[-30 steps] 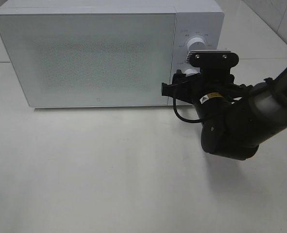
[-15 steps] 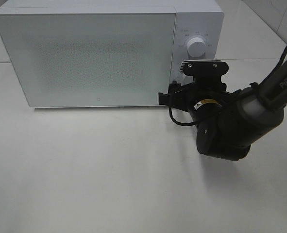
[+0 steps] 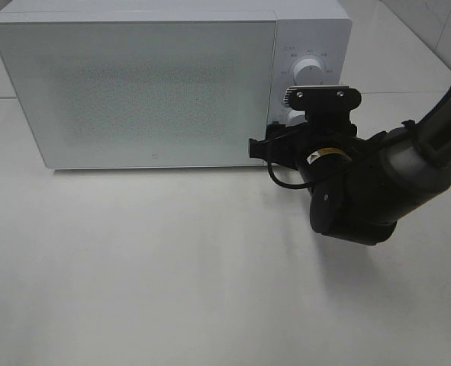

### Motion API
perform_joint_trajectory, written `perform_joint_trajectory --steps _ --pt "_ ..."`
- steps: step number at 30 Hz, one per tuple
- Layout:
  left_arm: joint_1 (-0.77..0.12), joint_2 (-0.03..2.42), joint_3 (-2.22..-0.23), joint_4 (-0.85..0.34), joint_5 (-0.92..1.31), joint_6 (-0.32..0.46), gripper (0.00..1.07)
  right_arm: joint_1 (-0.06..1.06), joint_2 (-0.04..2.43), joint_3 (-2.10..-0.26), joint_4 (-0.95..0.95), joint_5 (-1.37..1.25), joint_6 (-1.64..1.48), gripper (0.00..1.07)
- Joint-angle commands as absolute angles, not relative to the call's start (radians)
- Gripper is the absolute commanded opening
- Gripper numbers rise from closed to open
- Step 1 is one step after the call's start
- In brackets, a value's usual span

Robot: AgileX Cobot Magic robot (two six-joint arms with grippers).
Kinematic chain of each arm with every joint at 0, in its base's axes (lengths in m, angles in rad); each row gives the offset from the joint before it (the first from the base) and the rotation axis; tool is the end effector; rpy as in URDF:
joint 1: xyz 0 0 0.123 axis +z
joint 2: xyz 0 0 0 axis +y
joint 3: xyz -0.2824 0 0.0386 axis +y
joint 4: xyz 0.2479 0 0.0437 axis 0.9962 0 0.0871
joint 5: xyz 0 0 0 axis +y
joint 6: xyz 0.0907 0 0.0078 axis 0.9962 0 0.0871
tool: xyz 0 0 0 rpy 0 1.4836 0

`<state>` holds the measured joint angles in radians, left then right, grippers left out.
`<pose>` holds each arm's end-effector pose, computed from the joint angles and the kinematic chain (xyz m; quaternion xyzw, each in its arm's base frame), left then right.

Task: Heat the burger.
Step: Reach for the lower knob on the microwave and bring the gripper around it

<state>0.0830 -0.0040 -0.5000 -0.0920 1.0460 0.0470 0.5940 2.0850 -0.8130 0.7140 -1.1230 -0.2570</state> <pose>-0.0044 -0.0076 0.2786 -0.0137 0.8473 -0.0115 0.5308 0.3280 0.1567 0.1126 0.0151 0.7564 -0.0165 0.6538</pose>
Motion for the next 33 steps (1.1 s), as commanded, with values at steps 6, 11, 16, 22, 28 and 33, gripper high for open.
perform_joint_trajectory --steps 6,11,16,22,28,33 --pt "0.080 -0.029 -0.497 -0.097 1.036 0.046 1.02 0.598 2.037 -0.793 0.716 -1.220 -0.267 0.73" --pt "0.080 -0.029 -0.497 -0.097 1.036 0.046 1.02 0.598 2.066 -0.794 0.710 -1.199 -0.256 0.69" --pt "0.080 -0.029 -0.497 -0.097 1.036 0.046 1.02 0.598 2.075 -0.794 0.698 -1.192 -0.249 0.69" --pt "0.080 -0.029 -0.497 -0.097 1.036 0.046 1.02 0.595 2.075 -0.794 0.683 -1.177 -0.233 0.69" --pt "0.080 -0.029 -0.497 -0.097 1.036 0.046 1.02 0.595 2.075 -0.794 0.671 -1.170 -0.233 0.65" --pt "0.080 -0.029 -0.497 -0.097 1.036 0.046 1.02 0.595 2.075 -0.794 0.663 -1.158 -0.230 0.50"
